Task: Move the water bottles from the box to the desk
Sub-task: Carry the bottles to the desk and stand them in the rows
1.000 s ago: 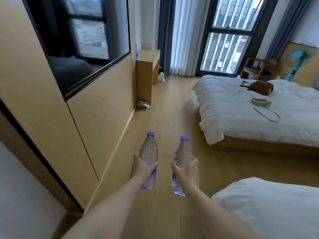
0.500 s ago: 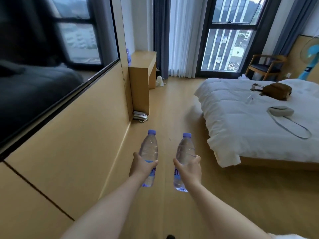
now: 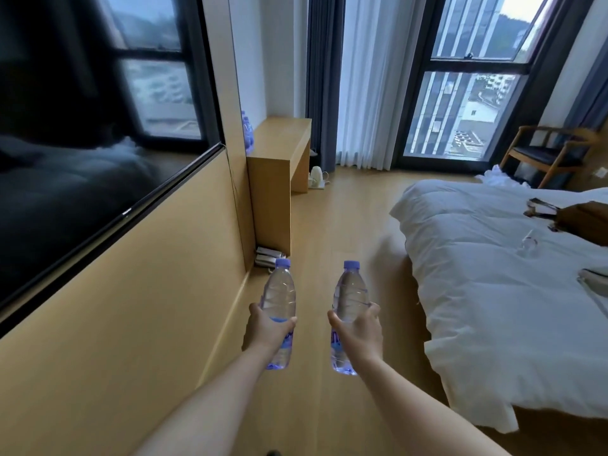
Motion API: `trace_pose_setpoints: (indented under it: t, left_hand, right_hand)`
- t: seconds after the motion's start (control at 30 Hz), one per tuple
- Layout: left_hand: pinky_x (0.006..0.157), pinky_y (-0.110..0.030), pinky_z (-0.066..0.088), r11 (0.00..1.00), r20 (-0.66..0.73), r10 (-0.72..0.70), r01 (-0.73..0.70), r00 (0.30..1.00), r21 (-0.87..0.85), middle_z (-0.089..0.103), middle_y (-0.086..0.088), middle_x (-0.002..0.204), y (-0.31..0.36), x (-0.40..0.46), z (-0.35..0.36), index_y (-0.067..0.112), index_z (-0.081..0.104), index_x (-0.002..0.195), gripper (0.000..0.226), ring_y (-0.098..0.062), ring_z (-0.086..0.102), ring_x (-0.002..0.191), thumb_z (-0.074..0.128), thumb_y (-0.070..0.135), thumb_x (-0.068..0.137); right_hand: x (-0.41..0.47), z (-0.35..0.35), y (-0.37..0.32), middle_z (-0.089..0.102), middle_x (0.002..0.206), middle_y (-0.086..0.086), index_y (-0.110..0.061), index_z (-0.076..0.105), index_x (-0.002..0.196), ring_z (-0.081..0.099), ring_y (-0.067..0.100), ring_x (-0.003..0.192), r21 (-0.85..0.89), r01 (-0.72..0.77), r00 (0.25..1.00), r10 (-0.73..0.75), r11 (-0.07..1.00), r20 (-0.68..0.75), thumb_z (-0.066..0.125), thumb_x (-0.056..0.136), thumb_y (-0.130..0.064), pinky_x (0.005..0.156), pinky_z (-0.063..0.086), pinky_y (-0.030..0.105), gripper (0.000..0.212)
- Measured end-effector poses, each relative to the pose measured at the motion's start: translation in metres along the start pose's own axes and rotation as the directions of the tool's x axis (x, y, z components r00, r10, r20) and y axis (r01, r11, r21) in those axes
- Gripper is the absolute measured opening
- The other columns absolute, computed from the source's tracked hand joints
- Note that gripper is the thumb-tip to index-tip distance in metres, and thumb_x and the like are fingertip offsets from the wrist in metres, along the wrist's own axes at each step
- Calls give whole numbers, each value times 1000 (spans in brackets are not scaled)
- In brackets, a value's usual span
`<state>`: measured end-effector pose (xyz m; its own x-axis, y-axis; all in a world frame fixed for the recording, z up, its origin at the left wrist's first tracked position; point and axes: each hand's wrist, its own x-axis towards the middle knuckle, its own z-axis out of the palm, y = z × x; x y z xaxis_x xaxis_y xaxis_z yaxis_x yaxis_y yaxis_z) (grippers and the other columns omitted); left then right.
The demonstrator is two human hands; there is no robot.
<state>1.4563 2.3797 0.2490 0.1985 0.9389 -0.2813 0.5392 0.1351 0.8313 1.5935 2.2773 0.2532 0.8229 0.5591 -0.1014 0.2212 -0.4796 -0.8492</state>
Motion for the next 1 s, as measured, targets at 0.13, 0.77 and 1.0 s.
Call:
trace_pose_setpoints:
  t: [0.13, 0.77, 1.0]
  left_hand:
    - [75, -31, 43, 1000, 21, 15, -16, 1000, 15, 51, 1, 99, 37, 101, 24, 15, 34, 116, 65, -22, 53, 87, 78, 37, 74]
    - [75, -35, 51, 991, 171, 123, -113, 978, -67, 56, -2, 96, 255, 493, 164, 17, 38, 110, 57, -18, 59, 83, 81, 25, 73]
    - [60, -18, 41, 984, 137, 73, -49, 988, -170, 55, -8, 104, 339, 633, 214, 12, 37, 114, 57, -14, 56, 82, 78, 16, 76]
  right_hand:
    - [96, 35, -19, 54, 98, 6, -9, 36, 122, 62, 24, 84, -16, 13, 1000, -13, 1000, -5, 77, 77, -42, 76, 57, 43, 69]
    - [524, 111, -129, 55, 110, 9, -9, 35, 127, 63, 24, 90, 28, 2, 997, 0, 1000, -74, 77, 78, -38, 78, 57, 43, 70]
    - [709, 143, -176, 59, 113, 9, -11, 36, 123, 61, 22, 86, 16, 39, 999, -39, 999, 5, 76, 78, -42, 65, 49, 30, 68]
